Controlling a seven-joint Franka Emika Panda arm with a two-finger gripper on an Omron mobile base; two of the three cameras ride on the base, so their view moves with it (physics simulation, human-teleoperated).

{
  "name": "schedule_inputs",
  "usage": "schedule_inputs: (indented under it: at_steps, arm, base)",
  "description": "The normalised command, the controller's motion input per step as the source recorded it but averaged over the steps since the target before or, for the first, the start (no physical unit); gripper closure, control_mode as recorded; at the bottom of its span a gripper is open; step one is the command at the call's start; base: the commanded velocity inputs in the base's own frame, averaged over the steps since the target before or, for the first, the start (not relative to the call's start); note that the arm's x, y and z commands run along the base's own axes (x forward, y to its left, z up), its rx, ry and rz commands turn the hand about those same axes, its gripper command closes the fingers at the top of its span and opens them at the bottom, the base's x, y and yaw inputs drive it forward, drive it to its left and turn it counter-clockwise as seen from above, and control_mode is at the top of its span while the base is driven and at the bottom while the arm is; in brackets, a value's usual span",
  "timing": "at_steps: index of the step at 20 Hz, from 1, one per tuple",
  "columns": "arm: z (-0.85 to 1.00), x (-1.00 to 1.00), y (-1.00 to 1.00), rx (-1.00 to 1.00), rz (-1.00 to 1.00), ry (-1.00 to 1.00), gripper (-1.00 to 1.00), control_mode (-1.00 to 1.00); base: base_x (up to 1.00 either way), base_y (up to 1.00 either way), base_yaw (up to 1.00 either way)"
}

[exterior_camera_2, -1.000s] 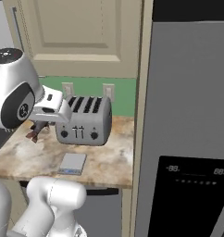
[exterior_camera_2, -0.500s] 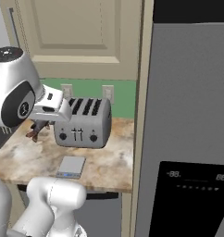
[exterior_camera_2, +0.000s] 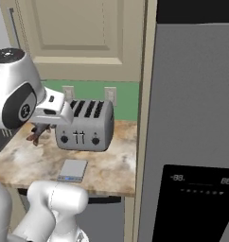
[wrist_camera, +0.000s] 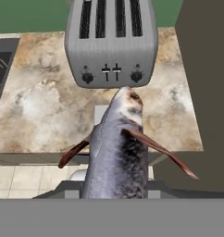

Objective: Take the fish from the fridge and place it on the digital scale on the counter by the fridge. Wait a few seconds for a reading, then move it to the plate on the dining counter.

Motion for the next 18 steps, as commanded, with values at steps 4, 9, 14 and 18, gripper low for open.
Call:
schedule_inputs:
  at_steps: [4, 9, 14, 18]
  arm:
    - [-0.17, 0.05, 0.06, 0.0, 0.0, 0.33, 1.0, -1.0]
    - [-0.35, 0.14, 0.09, 0.0, 0.0, 0.37, 1.0, -1.0]
    - [-0.98, 0.01, 0.05, 0.05, -0.04, -0.04, 1.0, -1.0]
    - [-1.0, 0.02, 0.13, 0.01, 0.0, -0.16, 1.0, -1.0]
  base:
    - [0.0, 0.0, 0.0]
    - [0.0, 0.0, 0.0]
    - [0.0, 0.0, 0.0]
    - [0.0, 0.0, 0.0]
